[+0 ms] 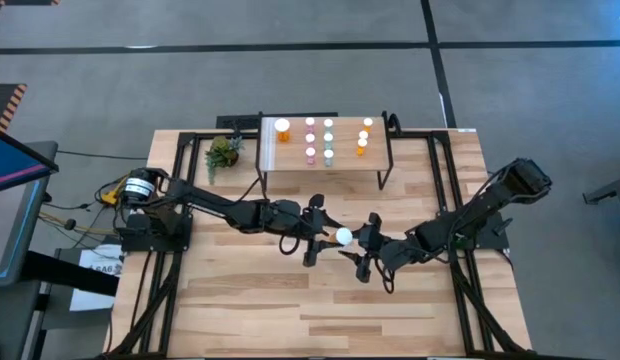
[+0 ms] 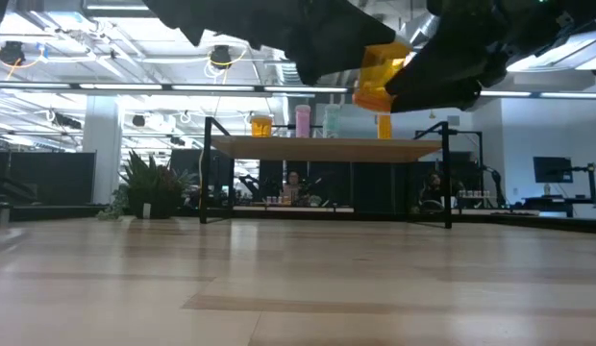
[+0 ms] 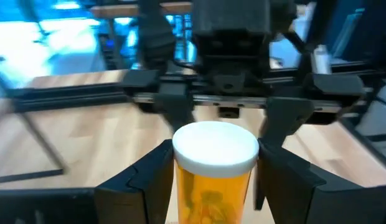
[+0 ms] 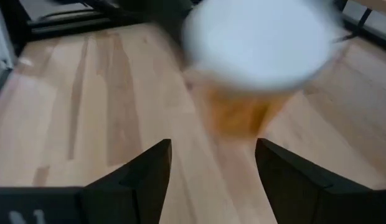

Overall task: Pick and place medicine bottles onto shelf by color
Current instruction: Put the big orange pill bottle on the shelf aligned with the other big orange pill bottle

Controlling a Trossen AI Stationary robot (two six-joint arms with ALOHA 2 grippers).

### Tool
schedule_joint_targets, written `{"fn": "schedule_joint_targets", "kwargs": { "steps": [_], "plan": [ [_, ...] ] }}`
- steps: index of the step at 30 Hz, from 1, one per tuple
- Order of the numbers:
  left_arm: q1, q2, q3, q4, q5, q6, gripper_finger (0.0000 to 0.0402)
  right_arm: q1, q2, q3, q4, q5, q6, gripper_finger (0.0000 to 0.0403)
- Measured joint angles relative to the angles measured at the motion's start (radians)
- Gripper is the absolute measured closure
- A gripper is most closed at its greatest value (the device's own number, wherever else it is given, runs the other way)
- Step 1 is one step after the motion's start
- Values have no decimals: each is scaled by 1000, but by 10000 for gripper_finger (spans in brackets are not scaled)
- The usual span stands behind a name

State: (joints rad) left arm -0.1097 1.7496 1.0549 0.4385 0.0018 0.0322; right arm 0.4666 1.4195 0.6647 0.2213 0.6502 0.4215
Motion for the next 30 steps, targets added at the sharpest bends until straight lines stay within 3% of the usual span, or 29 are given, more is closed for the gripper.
{"fn": "schedule_joint_targets", "kwargs": {
  "steps": [8, 20, 23, 30],
  "plan": [
    [2, -135, -1, -137, -273, 9, 214, 44, -118, 0, -160, 11, 94, 147],
    [8, -368, -31, -243, -814, 49, 214, 159, -175, 0, -230, 184, 102, 147],
    [23, -381, -87, -213, -879, 17, 214, 158, -173, 0, -232, 188, 102, 147],
    [107, -381, -249, 31, -884, -19, 214, 153, -171, 0, -236, 188, 105, 147]
  ]
}}
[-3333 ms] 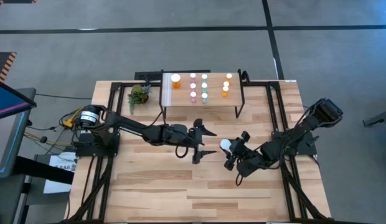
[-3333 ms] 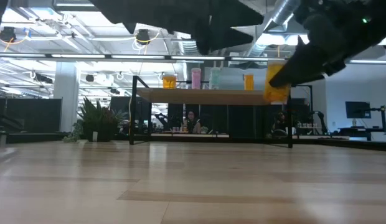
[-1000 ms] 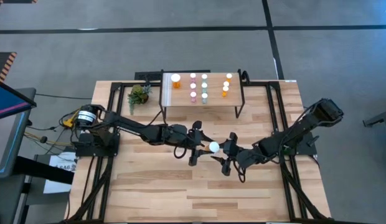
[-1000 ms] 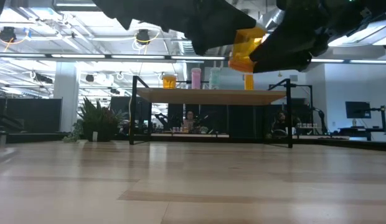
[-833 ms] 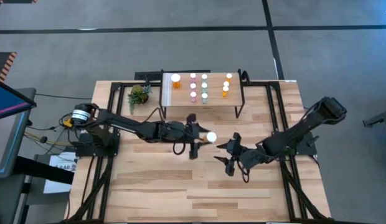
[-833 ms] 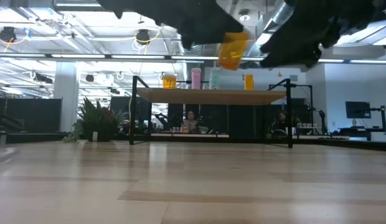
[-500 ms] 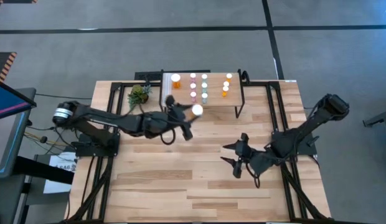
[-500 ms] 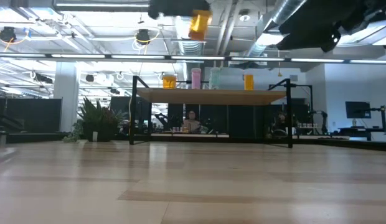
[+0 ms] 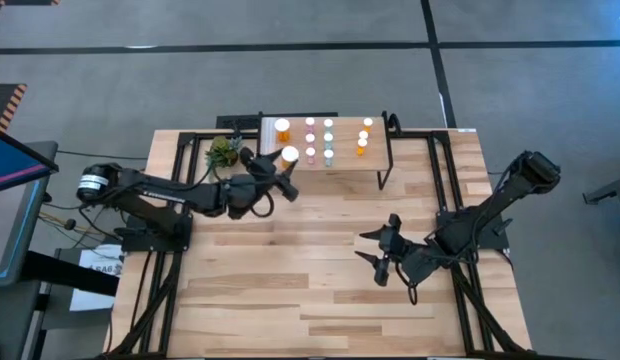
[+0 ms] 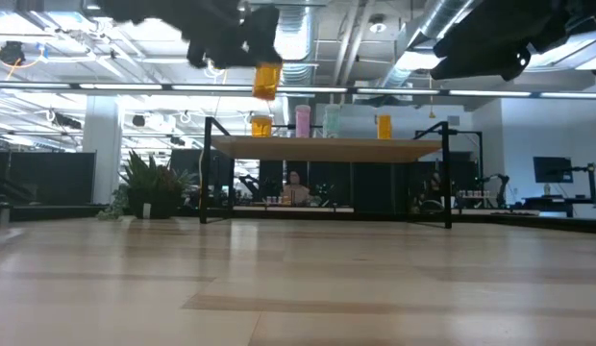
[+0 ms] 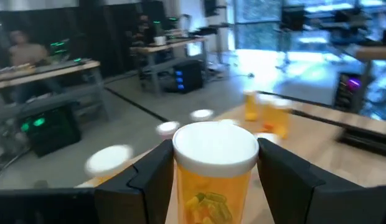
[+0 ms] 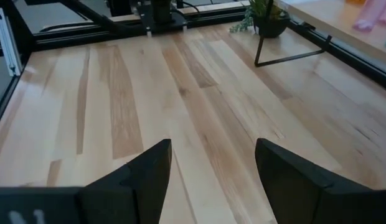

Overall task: Pick and place medicine bottles onto shelf by color
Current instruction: Put the big orange pill bottle on the shelf aligned with the other big orange pill bottle

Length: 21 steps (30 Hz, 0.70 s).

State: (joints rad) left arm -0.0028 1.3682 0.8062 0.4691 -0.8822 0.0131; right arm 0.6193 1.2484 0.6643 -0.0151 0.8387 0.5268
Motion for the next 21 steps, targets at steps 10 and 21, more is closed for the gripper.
{"fn": "schedule_joint_targets", "kwargs": {
  "steps": [10, 21],
  "plan": [
    [141, 0, -203, 272, 29, -115, 214, 0, 0, 0, 0, 1, 0, 147],
    [186, 8, -225, 308, 117, -161, 214, -17, 0, 0, 0, 3, 4, 147]
  ]
}}
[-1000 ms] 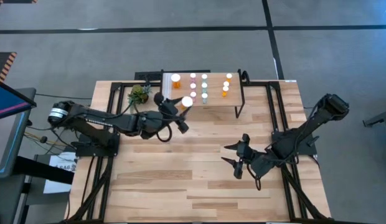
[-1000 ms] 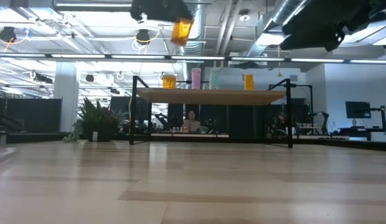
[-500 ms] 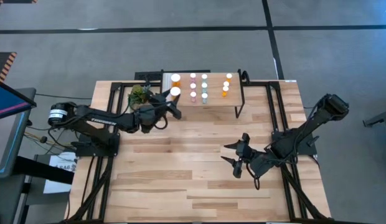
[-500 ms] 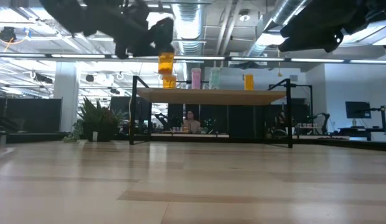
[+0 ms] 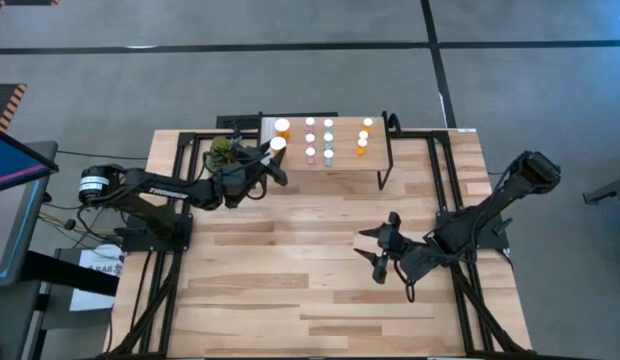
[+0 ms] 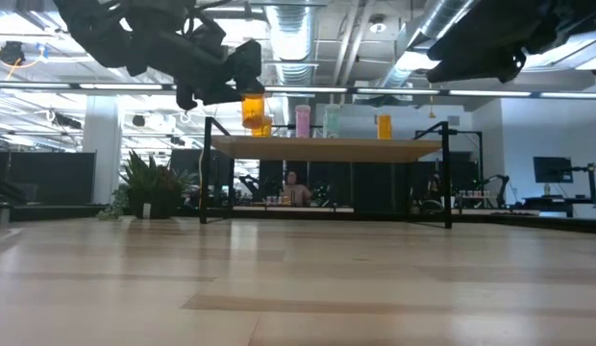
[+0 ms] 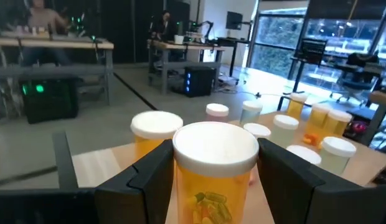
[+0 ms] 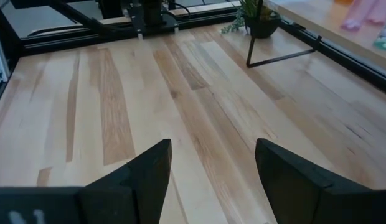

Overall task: Pick and place medicine bottles onto shelf by color
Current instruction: Put the big orange pill bottle on the shelf aligned with the other big orange pill bottle

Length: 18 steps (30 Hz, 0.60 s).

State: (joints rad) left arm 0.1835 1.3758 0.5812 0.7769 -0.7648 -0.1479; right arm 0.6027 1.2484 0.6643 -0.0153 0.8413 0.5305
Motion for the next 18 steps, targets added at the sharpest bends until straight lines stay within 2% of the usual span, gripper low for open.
{"fn": "schedule_joint_targets", "kwargs": {
  "steps": [3, 10, 14, 18],
  "plan": [
    [9, 0, 0, -28, 1, -62, 214, -5, 0, 0, 0, 0, 4, 147],
    [11, 0, 0, -43, -8, -75, 214, -2, 0, 0, 0, -1, 4, 147],
    [31, 0, 0, -45, 55, -22, 214, -2, 0, 0, 0, -1, 4, 147],
    [46, 0, 0, -45, 98, -36, 214, -2, 0, 0, 0, -1, 4, 147]
  ]
}}
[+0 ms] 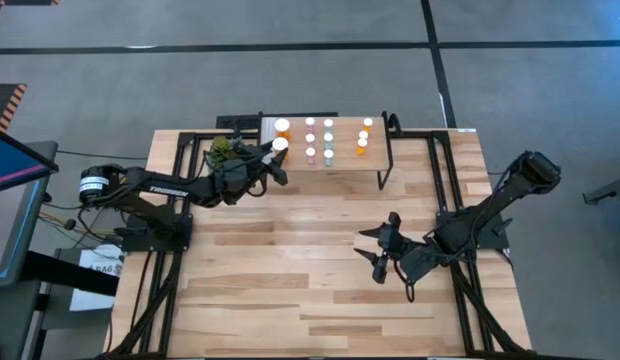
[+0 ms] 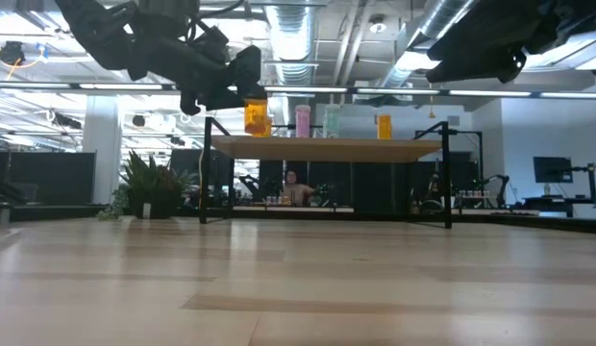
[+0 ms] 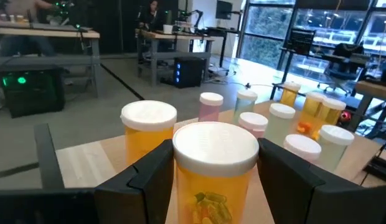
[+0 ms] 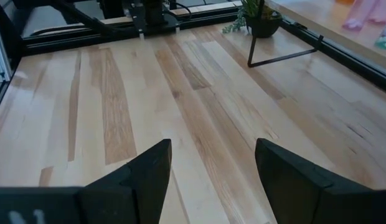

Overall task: Pick and place medicine bottles onto shelf by color
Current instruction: Put the big orange pill bottle on the shelf aligned with the other big orange pill bottle

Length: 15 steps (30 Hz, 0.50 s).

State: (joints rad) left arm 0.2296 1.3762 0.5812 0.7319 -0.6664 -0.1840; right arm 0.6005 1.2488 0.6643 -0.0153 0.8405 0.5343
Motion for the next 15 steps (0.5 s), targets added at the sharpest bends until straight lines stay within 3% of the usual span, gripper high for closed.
{"fn": "schedule_joint_targets", "kwargs": {
  "steps": [12, 15],
  "plan": [
    [5, 0, 2, -13, -72, -62, 214, -8, 0, 0, 0, 0, 0, 147],
    [-9, 0, 40, -84, -76, -64, 214, -9, 0, 0, 0, -1, 4, 147]
  ]
}}
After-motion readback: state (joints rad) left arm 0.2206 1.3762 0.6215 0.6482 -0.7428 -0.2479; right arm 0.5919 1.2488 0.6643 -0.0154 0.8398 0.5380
